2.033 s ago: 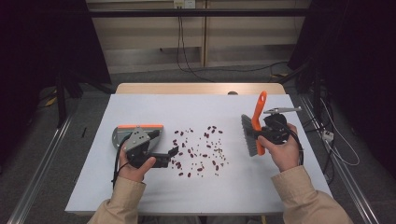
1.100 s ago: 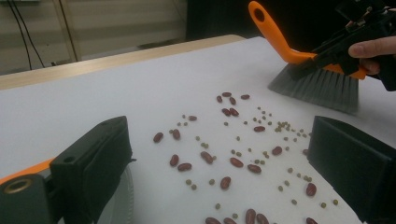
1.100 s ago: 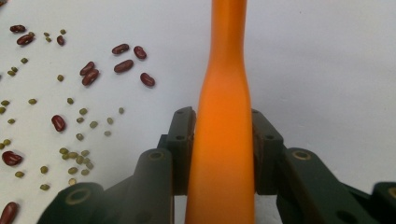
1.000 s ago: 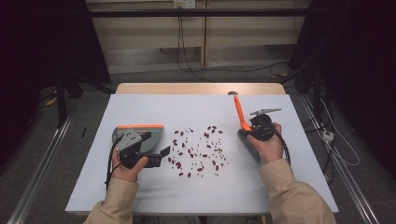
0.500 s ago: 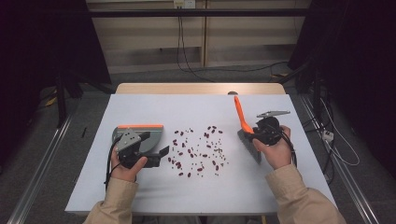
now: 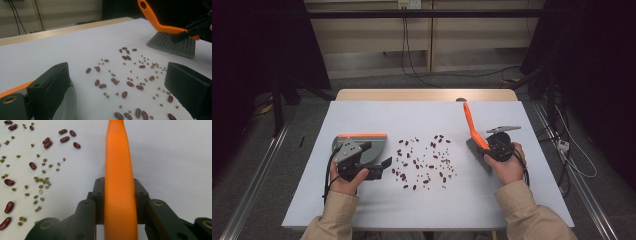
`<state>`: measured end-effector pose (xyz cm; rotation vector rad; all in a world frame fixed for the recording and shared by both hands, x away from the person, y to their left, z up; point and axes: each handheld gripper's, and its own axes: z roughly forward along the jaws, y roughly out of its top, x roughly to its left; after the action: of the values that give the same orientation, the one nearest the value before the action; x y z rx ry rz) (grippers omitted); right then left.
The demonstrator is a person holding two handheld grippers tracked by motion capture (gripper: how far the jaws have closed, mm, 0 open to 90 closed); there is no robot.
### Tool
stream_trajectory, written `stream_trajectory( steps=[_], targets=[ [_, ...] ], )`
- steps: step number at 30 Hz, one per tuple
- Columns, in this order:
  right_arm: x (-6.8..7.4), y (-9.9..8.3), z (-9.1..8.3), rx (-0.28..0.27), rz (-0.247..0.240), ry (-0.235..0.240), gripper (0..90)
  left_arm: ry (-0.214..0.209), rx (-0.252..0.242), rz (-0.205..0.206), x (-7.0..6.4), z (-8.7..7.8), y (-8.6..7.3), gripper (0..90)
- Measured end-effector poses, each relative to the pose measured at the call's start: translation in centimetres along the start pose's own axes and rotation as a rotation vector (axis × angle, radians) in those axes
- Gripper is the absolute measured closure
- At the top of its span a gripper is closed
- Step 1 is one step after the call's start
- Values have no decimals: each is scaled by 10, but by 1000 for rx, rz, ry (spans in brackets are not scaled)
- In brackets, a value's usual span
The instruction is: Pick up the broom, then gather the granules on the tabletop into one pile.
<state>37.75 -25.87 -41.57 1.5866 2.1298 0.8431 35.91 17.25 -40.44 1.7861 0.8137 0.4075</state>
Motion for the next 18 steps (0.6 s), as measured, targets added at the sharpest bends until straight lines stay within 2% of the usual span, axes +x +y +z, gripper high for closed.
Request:
stream_trajectory(
  steps=[9,14,16,18],
  targets=[
    [0,1,0,-11,7,11,713,9,-1,-1,3,-3,-1,61],
    [-1,4,0,-64,14,44,714,16,-3,-11,6,-4,-1,61],
    [-1,6,0,-78,-2,50,714,17,-4,-8,7,-5,-1,61],
    [0,9,0,-87,3,62,714,17,0,-7,7,-4,-1,61]
  ],
)
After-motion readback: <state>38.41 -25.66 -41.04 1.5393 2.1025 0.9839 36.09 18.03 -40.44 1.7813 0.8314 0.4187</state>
